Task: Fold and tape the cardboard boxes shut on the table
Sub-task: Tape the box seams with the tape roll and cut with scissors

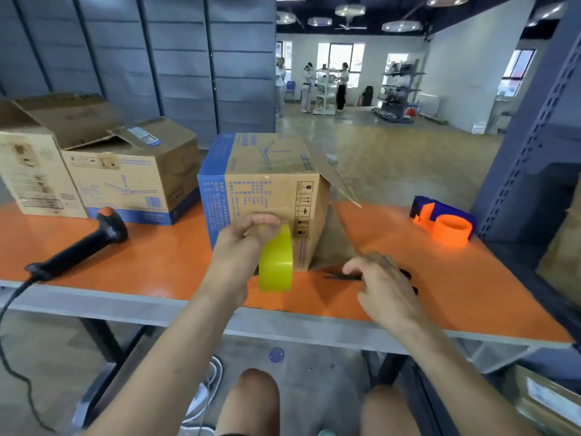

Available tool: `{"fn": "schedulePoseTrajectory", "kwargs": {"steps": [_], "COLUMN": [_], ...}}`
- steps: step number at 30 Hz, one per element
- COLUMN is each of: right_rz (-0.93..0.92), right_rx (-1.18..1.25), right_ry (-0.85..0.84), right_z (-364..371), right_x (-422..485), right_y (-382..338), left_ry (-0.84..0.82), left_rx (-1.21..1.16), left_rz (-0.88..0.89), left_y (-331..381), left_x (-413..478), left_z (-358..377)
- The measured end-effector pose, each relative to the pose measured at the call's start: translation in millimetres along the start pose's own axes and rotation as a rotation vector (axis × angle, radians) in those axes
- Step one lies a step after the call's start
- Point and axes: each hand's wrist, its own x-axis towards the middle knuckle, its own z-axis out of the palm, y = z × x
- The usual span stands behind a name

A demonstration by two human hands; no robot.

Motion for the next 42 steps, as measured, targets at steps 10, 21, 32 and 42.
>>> {"fn": "schedulePoseTrajectory", "kwargs": {"steps": [10,21,32,42], "right_rz": [0.076,-0.062,-0.287,-0.329], "right_rx": [-0.235,-0.279,0.287,0.307], "right_ry": [-0.243,-0.281,-0.155,-0.234], "right_z": [-22,-35,-77,-103], "right_x": [7,-2,0,26], "right_y": [45,57,19,6], "left_ry": [0.090,0.066,0.054,0.035], "left_rx": [-0.061,-0.022,-0.048,-0.066], "left_rz": [0.058,0.059,0.102,0.092], "left_y": [0,3,-2,-3], "left_x": [-2,-8,-5,-3], "left_z": [16,13,10,5]}}
